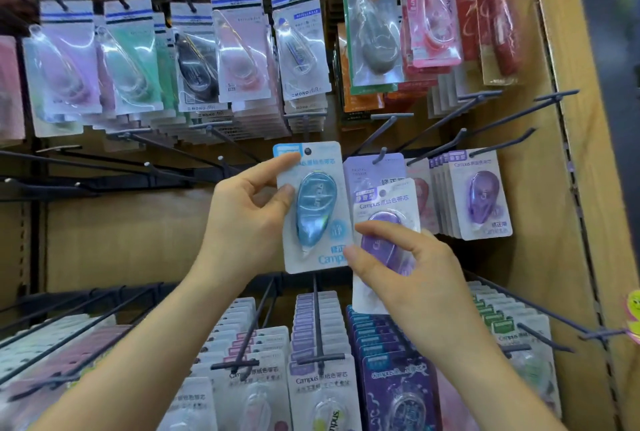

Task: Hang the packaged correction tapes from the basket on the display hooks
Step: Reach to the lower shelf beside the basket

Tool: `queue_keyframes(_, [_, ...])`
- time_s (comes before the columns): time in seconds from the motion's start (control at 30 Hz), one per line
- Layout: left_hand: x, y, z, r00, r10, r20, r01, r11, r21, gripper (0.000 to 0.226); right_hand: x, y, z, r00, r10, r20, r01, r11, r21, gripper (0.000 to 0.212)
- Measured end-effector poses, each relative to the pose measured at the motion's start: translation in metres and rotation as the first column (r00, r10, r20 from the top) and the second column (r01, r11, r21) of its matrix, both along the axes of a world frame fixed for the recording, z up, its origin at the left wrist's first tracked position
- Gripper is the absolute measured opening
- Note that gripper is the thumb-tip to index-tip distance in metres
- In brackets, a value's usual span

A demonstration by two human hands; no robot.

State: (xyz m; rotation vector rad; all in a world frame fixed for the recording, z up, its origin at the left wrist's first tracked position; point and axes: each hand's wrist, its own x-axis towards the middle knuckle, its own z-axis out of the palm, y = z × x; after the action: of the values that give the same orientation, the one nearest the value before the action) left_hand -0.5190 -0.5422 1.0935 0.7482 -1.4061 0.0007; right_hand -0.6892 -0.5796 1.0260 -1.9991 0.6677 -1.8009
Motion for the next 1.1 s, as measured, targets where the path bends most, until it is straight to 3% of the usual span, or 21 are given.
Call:
queue_keyframes(0.17, [0.003,-0.003,0.003,0.997,0.069,-0.020,-0.066,0.992,0.105,0.030,0.008,-0.001,0.002,0.999,-0.032,0.009,0.033,0.999,-0.038,0.035])
queue_keyframes(0.33, [0.009,0.001,0.003,0.998,-0.062,0.000,0.059,0.939,0.340,0.047,0.010,0.001,0.004,1.000,-0.018,0.010,0.019,0.995,-0.099,0.030])
queue_keyframes(0.47, [0.020,-0.011,0.001,0.995,0.090,0.035,-0.096,0.943,0.319,0.057,-0.001,-0.003,0.005,1.000,0.001,0.010,0.000,0.994,-0.110,0.042])
queue_keyframes(0.57, [0.029,-0.042,0.001,0.972,0.225,0.063,-0.233,0.911,0.341,0.052,-0.016,-0.011,0.003,0.988,0.030,0.151,-0.009,0.990,-0.144,0.064])
queue_keyframes(0.63, [0.035,-0.066,0.002,0.948,0.294,0.122,-0.318,0.879,0.356,0.052,-0.025,-0.015,0.004,0.956,0.112,0.270,-0.095,0.993,-0.073,0.073])
queue_keyframes(0.7, [0.039,-0.091,0.003,0.928,0.331,0.168,-0.371,0.858,0.355,0.050,-0.030,-0.018,0.007,0.929,0.155,0.335,-0.165,0.986,0.004,0.061])
queue_keyframes(0.83, [0.050,-0.137,0.009,0.923,0.338,0.186,-0.385,0.836,0.391,0.045,-0.035,-0.026,0.004,0.929,0.173,0.326,-0.220,0.969,0.115,0.023])
queue_keyframes(1.0, [0.059,-0.170,0.009,0.899,0.381,0.216,-0.437,0.809,0.393,0.040,-0.042,-0.027,0.002,0.908,0.221,0.356,-0.324,0.909,0.261,0.026])
queue_keyframes(1.1, [0.062,-0.183,0.007,0.877,0.413,0.244,-0.478,0.794,0.375,0.040,-0.050,-0.025,0.003,0.907,0.252,0.338,-0.348,0.901,0.260,0.035])
